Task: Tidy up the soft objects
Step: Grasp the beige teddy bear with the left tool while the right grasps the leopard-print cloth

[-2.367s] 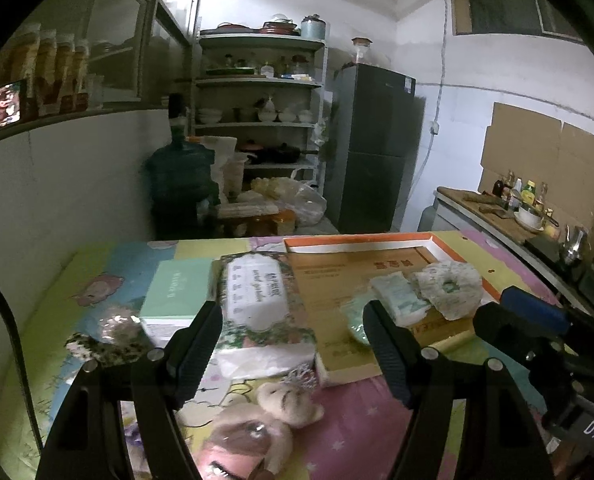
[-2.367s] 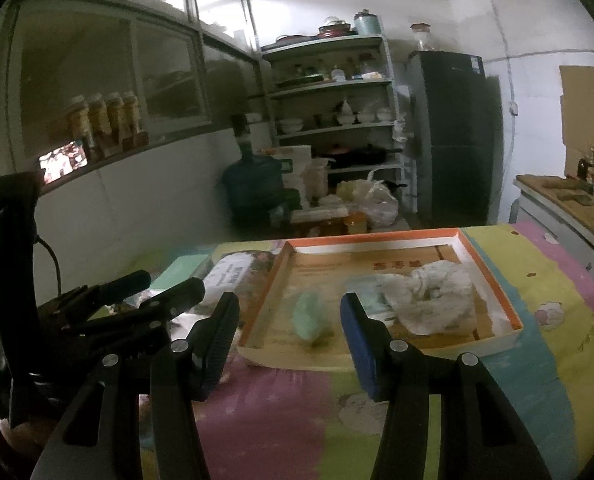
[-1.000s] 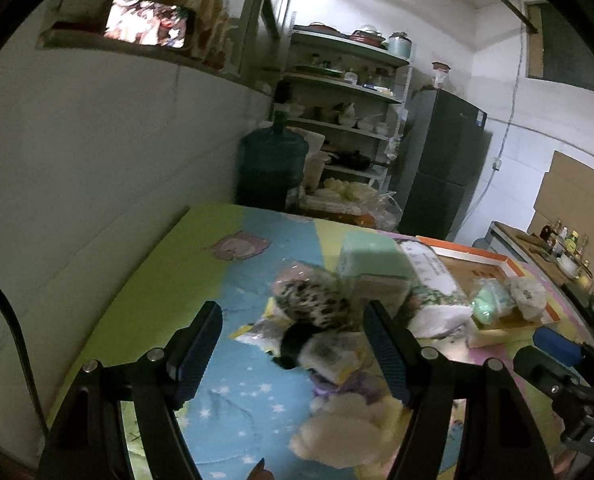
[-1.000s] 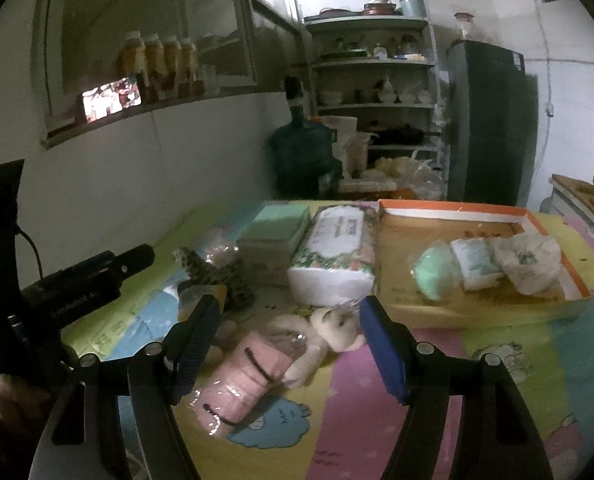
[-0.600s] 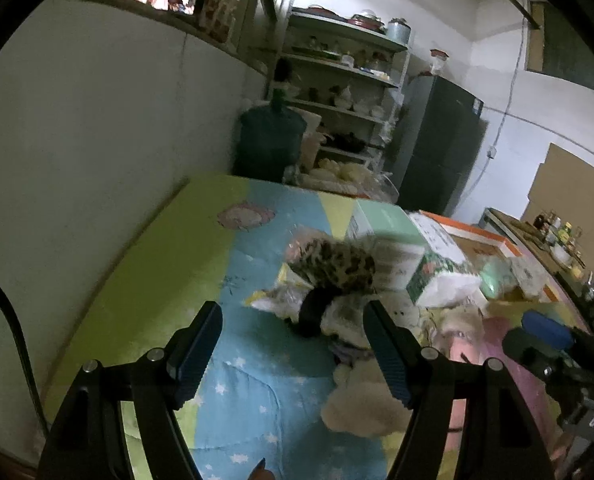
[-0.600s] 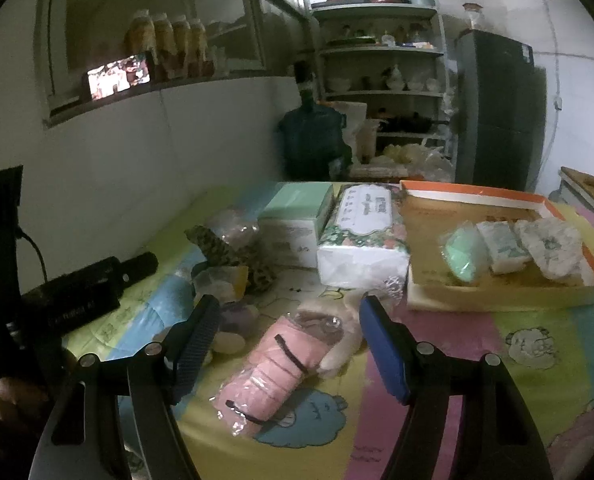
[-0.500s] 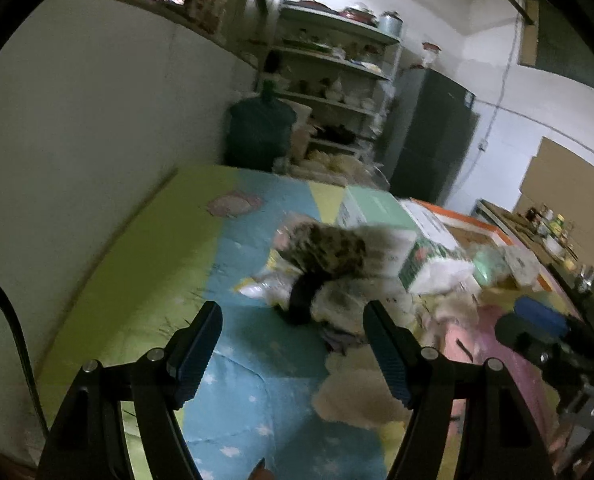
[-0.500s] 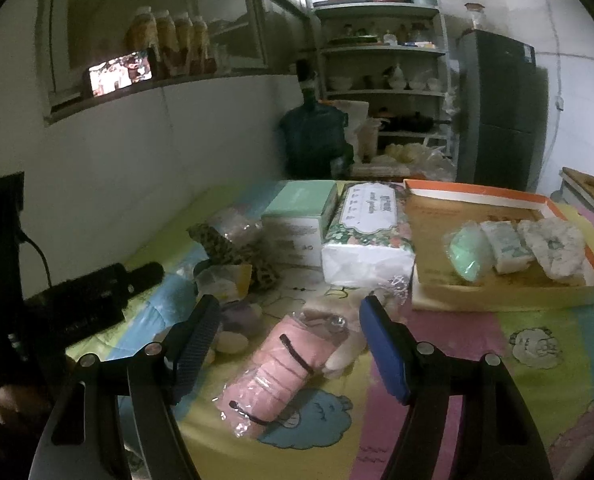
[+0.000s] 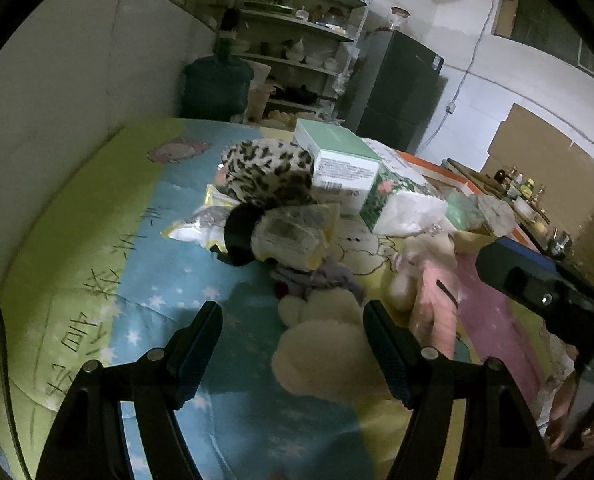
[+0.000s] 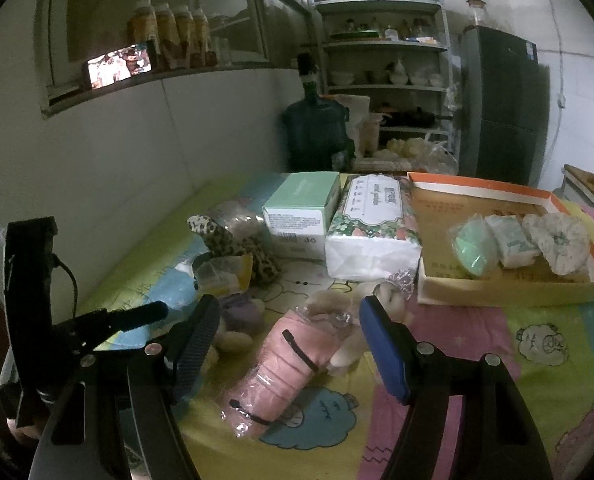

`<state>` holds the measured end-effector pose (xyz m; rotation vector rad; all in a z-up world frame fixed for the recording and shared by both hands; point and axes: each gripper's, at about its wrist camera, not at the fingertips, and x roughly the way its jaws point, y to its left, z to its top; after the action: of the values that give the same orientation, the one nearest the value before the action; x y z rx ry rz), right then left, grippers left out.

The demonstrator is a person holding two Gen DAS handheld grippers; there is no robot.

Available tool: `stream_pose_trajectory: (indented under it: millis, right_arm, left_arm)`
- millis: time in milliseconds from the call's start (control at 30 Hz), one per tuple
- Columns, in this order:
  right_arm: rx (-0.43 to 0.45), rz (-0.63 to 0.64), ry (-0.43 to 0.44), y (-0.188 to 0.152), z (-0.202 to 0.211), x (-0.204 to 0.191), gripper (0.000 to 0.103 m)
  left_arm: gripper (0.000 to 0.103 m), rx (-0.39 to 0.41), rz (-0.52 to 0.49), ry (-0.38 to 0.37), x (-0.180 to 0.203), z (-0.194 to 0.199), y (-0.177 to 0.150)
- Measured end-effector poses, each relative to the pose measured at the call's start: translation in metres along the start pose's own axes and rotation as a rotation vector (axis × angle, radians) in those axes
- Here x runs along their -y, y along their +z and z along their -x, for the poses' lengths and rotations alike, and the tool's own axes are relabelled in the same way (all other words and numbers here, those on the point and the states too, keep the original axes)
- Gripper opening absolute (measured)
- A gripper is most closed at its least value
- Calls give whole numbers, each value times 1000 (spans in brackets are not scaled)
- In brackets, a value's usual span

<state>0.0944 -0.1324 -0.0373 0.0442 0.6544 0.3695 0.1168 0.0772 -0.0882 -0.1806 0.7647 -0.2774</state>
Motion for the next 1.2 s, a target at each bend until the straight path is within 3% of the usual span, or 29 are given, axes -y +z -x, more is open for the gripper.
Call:
stream_pose_trajectory:
  millis: [100,200,267,500,667,867,1000,1033,1100,1200]
  right_arm:
    - [-2,1,3,-1,-1,0,74]
    - [-5,2,6,-1,-3,-1,74]
    - [-6,3,9,-1,-4,-2,74]
    - [-7,31,30,5,-8,-9,74]
    - [6,91,93,21,-20,-26,74]
    - [-28,181,183,42,-54,-53,74]
    - [-75,217,170,48,-83,-67,73]
    - [-90,231,150,49,-92,-70,70]
    - [-117,246,123,49,-103,-73,44]
    - [-150,242,104,47,-114,-73,18]
  left_arm:
    - [68,-47,8,-58,1,-6,-4]
    - [55,-38,-5,-96,5,-6,-8]
    - [40,-38,-7,-126,7,-5,-10]
    - [37,-7,-31,-123,10,6,-14]
    - [36,24,-52,-107,3,27,-20]
    - [36,59,-44,-79,-10,52,-29]
    - [36,83,-33,-57,-20,64,-31]
    - [36,86,-29,-55,-23,67,-31]
    - [36,95,-18,-51,-28,72,-32]
    - [36,115,-5,-41,-33,78,-30]
